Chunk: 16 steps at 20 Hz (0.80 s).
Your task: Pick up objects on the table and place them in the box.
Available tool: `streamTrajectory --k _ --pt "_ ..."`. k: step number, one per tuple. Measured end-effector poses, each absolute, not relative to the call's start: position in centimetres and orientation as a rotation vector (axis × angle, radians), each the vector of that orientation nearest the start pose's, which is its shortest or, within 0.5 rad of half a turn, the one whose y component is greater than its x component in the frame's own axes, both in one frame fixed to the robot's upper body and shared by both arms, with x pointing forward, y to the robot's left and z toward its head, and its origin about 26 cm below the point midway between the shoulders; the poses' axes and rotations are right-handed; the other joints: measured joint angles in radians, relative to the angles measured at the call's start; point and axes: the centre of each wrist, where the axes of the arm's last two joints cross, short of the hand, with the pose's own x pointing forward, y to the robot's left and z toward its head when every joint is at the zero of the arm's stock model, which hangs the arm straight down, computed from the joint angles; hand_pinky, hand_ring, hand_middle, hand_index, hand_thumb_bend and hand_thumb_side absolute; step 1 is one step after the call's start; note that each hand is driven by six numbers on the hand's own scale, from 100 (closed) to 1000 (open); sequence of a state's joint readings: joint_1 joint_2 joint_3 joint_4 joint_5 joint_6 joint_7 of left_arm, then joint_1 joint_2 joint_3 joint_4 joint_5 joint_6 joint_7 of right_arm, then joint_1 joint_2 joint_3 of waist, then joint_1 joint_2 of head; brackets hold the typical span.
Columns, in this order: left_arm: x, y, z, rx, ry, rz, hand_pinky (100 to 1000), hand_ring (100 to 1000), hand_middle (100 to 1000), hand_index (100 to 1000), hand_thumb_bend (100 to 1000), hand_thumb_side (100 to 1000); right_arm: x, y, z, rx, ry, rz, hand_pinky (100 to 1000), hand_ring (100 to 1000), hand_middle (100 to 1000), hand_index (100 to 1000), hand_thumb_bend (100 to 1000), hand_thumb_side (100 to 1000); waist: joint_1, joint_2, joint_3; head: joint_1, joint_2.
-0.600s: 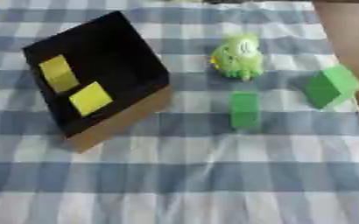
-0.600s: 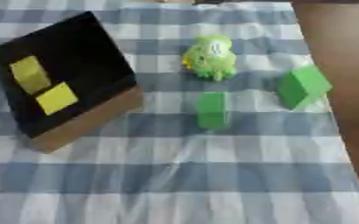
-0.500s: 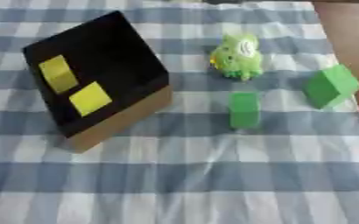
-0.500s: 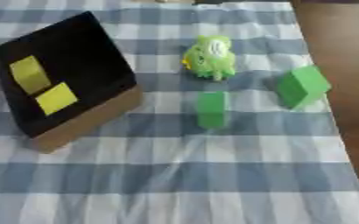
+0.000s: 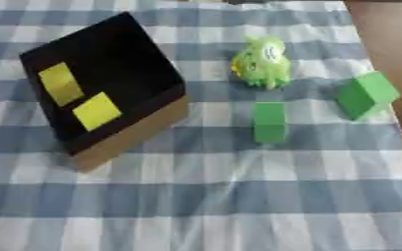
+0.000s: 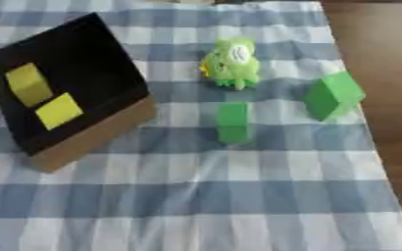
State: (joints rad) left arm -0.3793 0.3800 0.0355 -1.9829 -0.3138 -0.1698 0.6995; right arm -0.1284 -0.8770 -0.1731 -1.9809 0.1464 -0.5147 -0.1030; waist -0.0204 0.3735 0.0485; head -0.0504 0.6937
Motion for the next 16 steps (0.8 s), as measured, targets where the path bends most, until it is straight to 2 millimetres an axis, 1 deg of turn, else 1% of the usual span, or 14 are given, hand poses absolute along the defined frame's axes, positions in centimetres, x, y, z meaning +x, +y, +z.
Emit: streamTrajectory --k 1,2,4,5,6,7,8,9,12,14,16 --pt "30.7 27.0 22.8 -1.03 3.323 -0.323 744 910 770 815 588 640 26.9 -37.8 25.5 0.969 3.049 -1.324 871 823 787 910 100 220 -0.001 0.0 -0.003 -0.002 0.0" --pt "30.7 27.1 22.8 -1.035 3.321 -0.318 744 910 770 815 587 640 26.8 -38.0 25.8 0.994 3.019 -1.366 872 832 798 917 100 188 -0.003 0.0 -0.005 -0.004 0.0" --pt "30.7 27.2 22.8 -1.047 3.318 -0.309 744 910 771 815 585 641 26.6 -38.3 26.3 1.039 2.952 -1.458 875 844 812 925 100 166 -0.009 0.0 -0.009 -0.004 0.0" --pt "30.6 27.3 22.7 -1.054 3.319 -0.304 744 910 771 815 585 641 26.6 -38.5 26.7 1.062 2.912 -1.507 876 849 818 928 100 170 -0.011 0.0 -0.012 -0.004 0.0" --pt "30.6 27.3 22.7 -1.058 3.32 -0.304 744 910 771 815 585 641 26.7 -38.7 27.0 1.084 2.873 -1.557 879 861 830 934 100 215 -0.013 0.0 -0.014 -0.003 0.0" --pt "30.6 27.3 22.7 -1.062 3.319 -0.301 744 910 771 815 585 641 26.8 -39.0 27.2 1.105 2.834 -1.61 881 864 834 936 100 228 -0.014 0.0 -0.016 -0.002 0.0" --pt "30.6 27.4 22.7 -1.066 3.317 -0.295 744 910 771 815 586 640 26.9 -39.4 27.4 1.128 2.792 -1.665 884 877 846 942 100 270 -0.015 0.0 -0.017 -0.001 0.0" --pt "30.6 27.4 22.7 -1.07 3.316 -0.291 744 910 771 815 585 640 27.0 -39.8 27.6 1.146 2.748 -1.724 885 878 847 942 100 274 -0.016 0.0 -0.018 0.001 0.0" --pt "30.6 27.5 22.5 -1.081 3.317 -0.284 744 911 771 815 585 641 27.6 -40.9 28.0 1.183 2.618 -1.896 891 899 871 949 100 340 -0.022 0.0 -0.021 0.008 0.0" --pt "30.5 27.6 22.6 -1.09 3.311 -0.274 744 911 772 815 585 641 27.8 -41.4 28.2 1.188 2.532 -1.997 890 903 871 948 100 366 -0.025 0.0 -0.021 0.014 -0.001" --pt "30.5 27.6 22.6 -1.092 3.31 -0.273 744 911 772 815 585 640 28.0 -41.7 28.3 1.178 2.449 -2.09 891 907 875 950 100 363 -0.026 0.0 -0.021 0.019 -0.004"
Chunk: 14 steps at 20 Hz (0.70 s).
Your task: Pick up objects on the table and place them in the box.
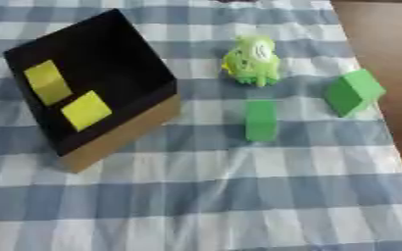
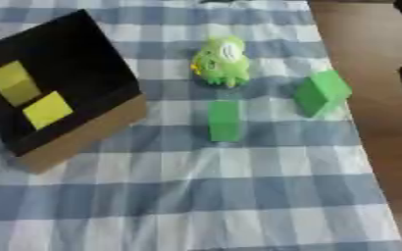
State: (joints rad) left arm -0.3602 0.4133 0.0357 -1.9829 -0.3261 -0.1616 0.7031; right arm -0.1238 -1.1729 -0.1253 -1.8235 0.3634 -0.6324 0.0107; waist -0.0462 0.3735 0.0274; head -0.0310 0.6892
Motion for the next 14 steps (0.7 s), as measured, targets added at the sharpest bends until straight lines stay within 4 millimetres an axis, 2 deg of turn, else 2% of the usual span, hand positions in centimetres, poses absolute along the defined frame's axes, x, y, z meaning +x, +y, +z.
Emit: streamTrajectory --k 5,8,14 --pt "30.5 27.6 22.6 -1.093 3.309 -0.273 744 911 772 815 585 640 28.4 -42.0 27.8 1.144 2.277 -2.263 901 926 891 955 106 330 0.0 0.0 0.004 0.011 -0.014" --pt "30.5 27.6 22.6 -1.093 3.309 -0.273 744 911 772 815 585 640 28.5 -42.0 27.6 1.131 2.171 -2.357 910 937 898 959 213 308 -0.001 0.0 0.004 0.011 -0.015" --pt "30.5 27.6 22.6 -1.093 3.31 -0.272 744 912 772 815 585 639 28.8 -41.9 27.1 1.101 1.968 -2.528 926 950 905 965 330 268 -0.005 0.0 0.008 0.003 -0.017"
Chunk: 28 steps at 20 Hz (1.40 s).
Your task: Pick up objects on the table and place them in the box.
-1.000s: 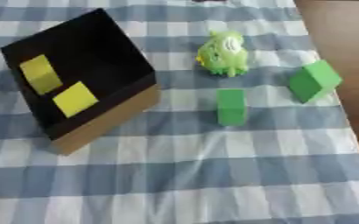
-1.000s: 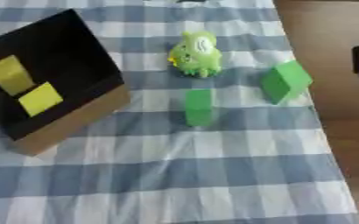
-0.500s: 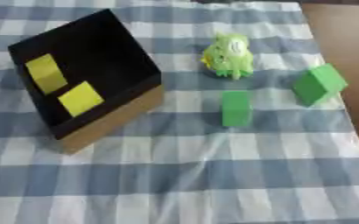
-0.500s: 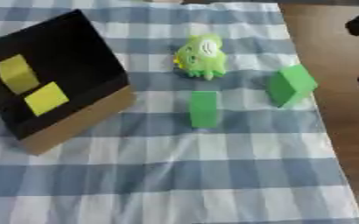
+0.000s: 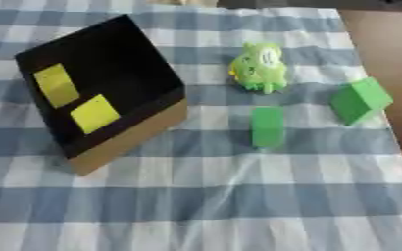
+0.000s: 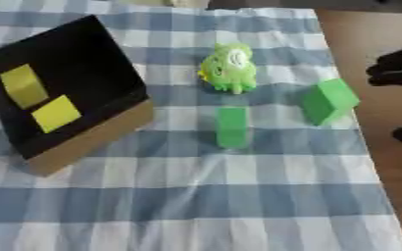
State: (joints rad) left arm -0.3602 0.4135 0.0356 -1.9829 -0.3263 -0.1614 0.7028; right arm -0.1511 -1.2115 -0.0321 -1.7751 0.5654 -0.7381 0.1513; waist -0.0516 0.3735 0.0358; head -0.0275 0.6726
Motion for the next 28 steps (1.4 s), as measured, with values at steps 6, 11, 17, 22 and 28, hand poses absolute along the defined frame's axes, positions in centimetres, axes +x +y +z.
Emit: streamTrajectory --k 6,11,17,22,28 --pt "30.5 27.6 22.6 -1.09 3.31 -0.269 744 912 773 815 583 640 29.2 -42.0 26.6 1.048 1.869 -2.642 934 954 911 976 389 179 0.0 0.0 0.003 -0.006 0.0" --pt "30.5 27.6 22.6 -1.088 3.313 -0.268 744 913 773 815 582 641 29.7 -42.2 26.9 1.077 1.868 -2.656 942 958 906 983 431 179 0.0 0.0 0.006 -0.014 0.0" --pt "30.6 27.6 22.6 -1.081 3.32 -0.265 744 914 774 815 581 641 30.6 -42.3 27.7 1.159 1.914 -2.624 942 953 896 992 395 188 0.0 0.0 0.013 -0.028 0.0" --pt "30.6 27.5 22.6 -1.072 3.327 -0.257 744 914 774 815 581 641 31.2 -42.0 28.3 1.171 1.996 -2.567 943 950 892 995 335 185 0.0 0.0 0.015 -0.035 0.003" --pt "30.6 27.4 22.6 -1.069 3.328 -0.255 744 914 774 815 581 640 31.9 -41.8 28.8 1.163 2.058 -2.552 943 950 894 996 289 253 0.0 0.0 0.02 -0.042 0.003"
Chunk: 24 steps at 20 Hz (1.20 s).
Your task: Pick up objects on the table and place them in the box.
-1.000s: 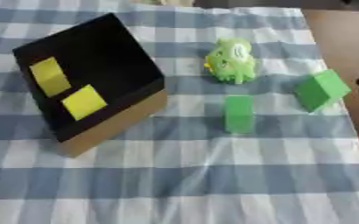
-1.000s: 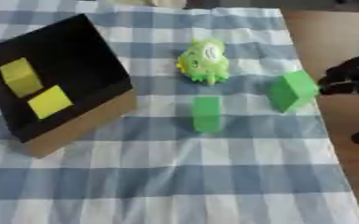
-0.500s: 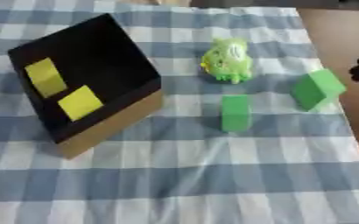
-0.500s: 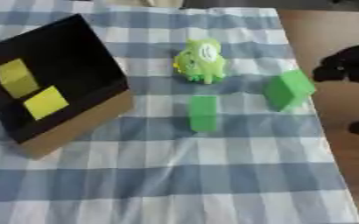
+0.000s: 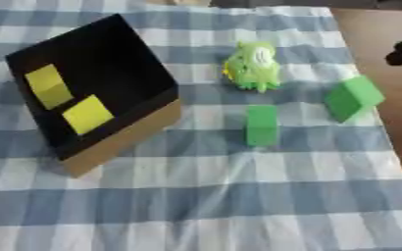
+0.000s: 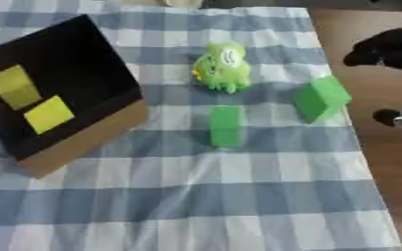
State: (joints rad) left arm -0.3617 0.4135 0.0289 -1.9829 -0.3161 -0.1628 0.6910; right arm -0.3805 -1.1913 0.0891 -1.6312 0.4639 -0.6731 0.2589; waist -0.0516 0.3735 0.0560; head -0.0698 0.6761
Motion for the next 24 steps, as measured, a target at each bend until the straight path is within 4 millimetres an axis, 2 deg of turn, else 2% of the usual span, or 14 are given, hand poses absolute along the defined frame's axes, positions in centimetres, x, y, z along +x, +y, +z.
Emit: streamTrajectory --k 3,8,17,22,24 --pt "30.6 27.4 22.6 -1.066 3.329 -0.256 745 914 774 815 580 640 32.4 -41.6 29.0 1.154 2.072 -2.562 945 950 896 999 250 287 0.0 -0.001 0.003 -0.004 0.0" --pt "30.6 27.3 22.7 -1.054 3.331 -0.249 745 915 775 815 581 640 33.3 -41.5 29.0 1.144 2.087 -2.588 945 951 904 1000 249 301 0.0 -0.004 0.008 -0.011 0.0" --pt "30.6 27.2 22.8 -1.041 3.338 -0.244 745 917 776 815 580 641 35.0 -41.6 28.5 1.11 2.113 -2.648 955 958 906 1000 195 332 -0.002 -0.004 0.018 -0.019 0.001" --pt "30.6 27.2 22.8 -1.039 3.339 -0.244 745 917 776 815 580 640 35.6 -41.7 28.0 1.042 2.092 -2.727 961 962 908 1000 283 282 -0.002 -0.004 0.019 -0.02 0.008" --pt "30.6 27.2 22.8 -1.038 3.34 -0.241 745 917 776 815 580 640 35.8 -41.7 28.0 1.035 2.101 -2.743 966 964 907 1000 298 302 -0.002 -0.004 0.019 -0.021 0.008"
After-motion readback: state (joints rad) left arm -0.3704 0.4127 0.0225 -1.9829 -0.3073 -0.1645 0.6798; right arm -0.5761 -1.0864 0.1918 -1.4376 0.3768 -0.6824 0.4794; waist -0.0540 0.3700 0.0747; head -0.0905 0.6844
